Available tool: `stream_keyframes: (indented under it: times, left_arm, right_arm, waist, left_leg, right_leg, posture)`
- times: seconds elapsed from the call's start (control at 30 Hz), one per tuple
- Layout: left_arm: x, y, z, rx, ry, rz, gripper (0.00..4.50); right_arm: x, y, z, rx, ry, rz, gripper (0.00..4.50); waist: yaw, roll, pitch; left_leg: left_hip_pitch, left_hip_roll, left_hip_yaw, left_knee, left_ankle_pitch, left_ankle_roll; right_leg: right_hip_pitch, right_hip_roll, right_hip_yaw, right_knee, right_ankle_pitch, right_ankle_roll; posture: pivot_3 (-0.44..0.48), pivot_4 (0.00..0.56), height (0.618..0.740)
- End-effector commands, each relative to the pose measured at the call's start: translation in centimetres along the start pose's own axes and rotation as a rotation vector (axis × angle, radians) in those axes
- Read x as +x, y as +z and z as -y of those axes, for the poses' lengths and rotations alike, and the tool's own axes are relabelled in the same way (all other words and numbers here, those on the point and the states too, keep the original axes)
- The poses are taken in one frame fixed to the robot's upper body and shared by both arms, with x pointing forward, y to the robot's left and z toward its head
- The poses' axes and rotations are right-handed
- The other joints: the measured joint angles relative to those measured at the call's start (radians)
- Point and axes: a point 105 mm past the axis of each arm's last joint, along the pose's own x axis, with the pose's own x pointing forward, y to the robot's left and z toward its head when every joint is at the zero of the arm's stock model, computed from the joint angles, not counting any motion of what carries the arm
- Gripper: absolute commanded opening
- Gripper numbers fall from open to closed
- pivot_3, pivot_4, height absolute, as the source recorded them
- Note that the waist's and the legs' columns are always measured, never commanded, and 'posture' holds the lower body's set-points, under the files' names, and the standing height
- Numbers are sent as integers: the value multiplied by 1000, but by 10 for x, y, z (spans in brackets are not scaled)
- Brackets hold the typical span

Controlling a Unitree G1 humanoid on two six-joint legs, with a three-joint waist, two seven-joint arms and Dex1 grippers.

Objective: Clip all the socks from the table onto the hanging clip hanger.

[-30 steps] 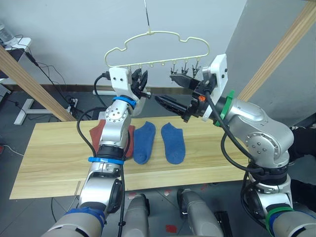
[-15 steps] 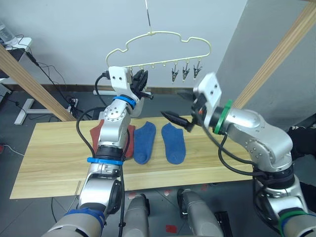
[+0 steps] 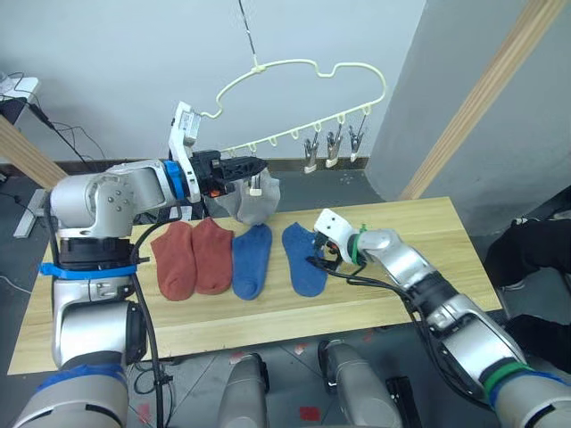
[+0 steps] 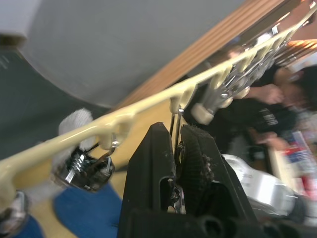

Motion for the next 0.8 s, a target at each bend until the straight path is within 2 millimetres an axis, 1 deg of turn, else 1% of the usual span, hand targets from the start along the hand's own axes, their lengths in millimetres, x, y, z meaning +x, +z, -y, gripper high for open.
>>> stream_keyframes:
  times: [0.03,0.1,0.13,0.23,0.4,0.53,0.57,0.6,0.63,0.77,0.8]
  left_arm:
    - [-1,0,6,-80,-38,-8,160]
    - [-1,2,7,-92,-38,3,160]
    - [0,2,7,-95,-33,9,160]
    - [-1,1,4,-93,-6,17,160]
    - [-3,0,2,-99,4,28,160]
    - [-2,-2,2,-105,6,33,160]
    - [-2,-3,1,-107,8,38,160]
    - [-2,-3,0,-113,12,44,160]
    - [-2,-3,0,-118,15,48,160]
    - [-2,-7,-6,-158,42,68,160]
    - [-3,-7,-7,-164,46,72,160]
  right_arm:
    - [5,-2,6,20,-20,-1,4500]
    - [10,-4,4,49,-7,-9,4500]
    - [13,-8,1,26,-1,-31,4500]
    - [16,-12,-3,28,15,-44,3862]
    - [13,-16,-6,-4,46,-37,2112]
    - [9,-18,-8,-47,57,-19,595]
    - [7,-15,-8,-58,54,-2,262]
    - [3,-10,-7,-76,54,26,23]
    - [0,-6,-7,-88,53,44,23]
    - [-32,26,-4,-218,14,182,23]
    - [-38,31,-5,-247,3,199,23]
  waist:
    - [5,0,0]
    - [9,0,0]
    - [9,0,0]
    - [13,0,0]
    - [16,0,0]
    - [18,0,0]
    - [19,0,0]
    - [21,0,0]
    - [22,0,0]
    - [24,0,0]
    - [23,0,0]
  left_leg:
    - [0,0,0,0,0,0]
    - [-1,-2,0,0,0,0]
    - [-2,-2,0,0,0,0]
    - [-1,-2,0,0,0,0]
    - [1,-2,0,0,0,-1]
    - [1,-3,1,1,0,-1]
    - [1,-3,1,1,0,-1]
    - [1,-3,1,1,0,-1]
    - [1,-3,1,1,0,-1]
    - [0,-3,1,0,0,-1]
    - [0,-3,1,0,0,-1]
  right_leg:
    - [0,-1,0,0,0,0]
    - [0,-3,0,0,0,0]
    - [0,-4,0,0,0,0]
    - [0,-4,0,0,2,-3]
    - [0,-4,0,2,0,0]
    - [1,-4,0,2,0,0]
    - [1,-4,0,2,0,0]
    - [1,-4,0,2,0,0]
    - [1,-4,0,2,1,0]
    - [0,-4,0,2,1,0]
    - [0,-4,1,2,1,0]
  posture:
    - [-25,282,740]
    - [-17,277,740]
    - [-17,277,740]
    - [-13,275,740]
    - [-8,271,740]
    - [-6,268,740]
    - [-6,268,740]
    - [-5,268,740]
    - [-3,267,740]
    - [-1,265,740]
    - [-1,265,740]
